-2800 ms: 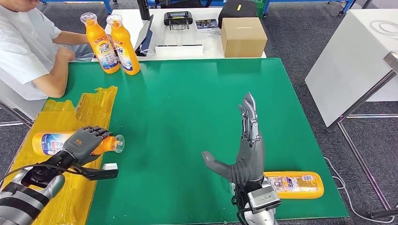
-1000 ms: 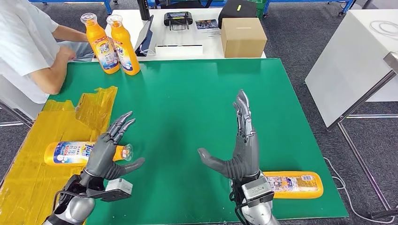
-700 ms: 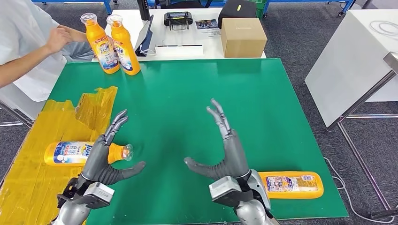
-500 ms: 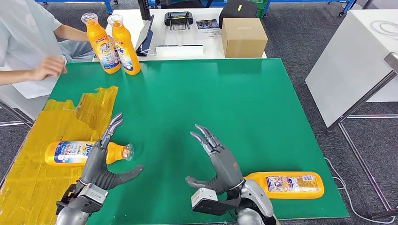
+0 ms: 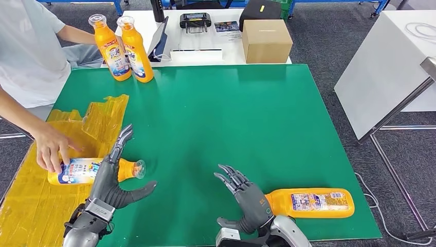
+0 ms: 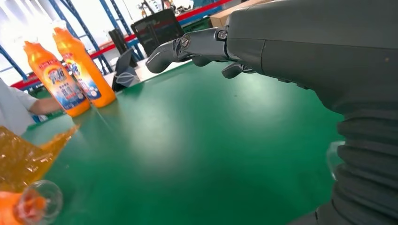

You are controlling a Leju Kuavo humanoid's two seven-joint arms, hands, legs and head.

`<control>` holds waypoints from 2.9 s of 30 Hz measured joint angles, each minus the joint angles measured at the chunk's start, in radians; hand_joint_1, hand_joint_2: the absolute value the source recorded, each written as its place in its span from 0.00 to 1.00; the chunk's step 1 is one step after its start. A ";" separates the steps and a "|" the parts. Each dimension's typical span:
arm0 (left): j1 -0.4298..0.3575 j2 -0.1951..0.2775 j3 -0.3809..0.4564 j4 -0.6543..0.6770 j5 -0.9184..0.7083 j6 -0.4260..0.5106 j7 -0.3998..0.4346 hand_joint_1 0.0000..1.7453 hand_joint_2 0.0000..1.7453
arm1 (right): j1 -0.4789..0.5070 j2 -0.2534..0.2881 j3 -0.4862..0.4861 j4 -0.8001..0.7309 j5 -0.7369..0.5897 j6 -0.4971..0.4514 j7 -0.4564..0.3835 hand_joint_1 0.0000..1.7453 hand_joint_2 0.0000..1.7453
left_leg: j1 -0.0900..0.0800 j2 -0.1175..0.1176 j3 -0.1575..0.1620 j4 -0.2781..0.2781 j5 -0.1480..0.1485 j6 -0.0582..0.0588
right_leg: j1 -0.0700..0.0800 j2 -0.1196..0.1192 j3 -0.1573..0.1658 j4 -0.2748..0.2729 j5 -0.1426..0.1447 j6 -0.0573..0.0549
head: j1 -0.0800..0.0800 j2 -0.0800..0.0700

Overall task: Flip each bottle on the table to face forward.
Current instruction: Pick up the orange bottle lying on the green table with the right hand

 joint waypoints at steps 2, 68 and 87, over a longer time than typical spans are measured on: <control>0.000 -0.003 0.000 0.001 0.000 -0.001 0.000 0.00 1.00 | 0.003 -0.007 0.001 0.000 0.001 0.000 0.001 0.00 1.00 | 0.000 0.000 0.000 0.000 0.000 0.000 | 0.000 0.000 0.000 0.000 0.000 0.000 | 0.000 0.000; 0.031 -0.011 0.069 0.002 0.001 -0.058 0.040 0.00 1.00 | 0.265 -0.336 -0.251 -0.135 0.161 0.035 0.339 0.00 1.00 | 0.000 0.000 0.000 0.000 0.000 0.000 | 0.000 0.000 0.000 0.000 0.000 0.000 | 0.000 0.000; 0.030 -0.011 0.069 0.002 -0.002 -0.069 0.061 0.00 1.00 | 0.279 -0.327 -0.319 -0.124 0.246 0.075 0.426 0.00 1.00 | 0.000 0.000 0.000 0.000 0.000 0.000 | 0.000 0.000 0.000 0.000 0.000 0.000 | 0.000 0.000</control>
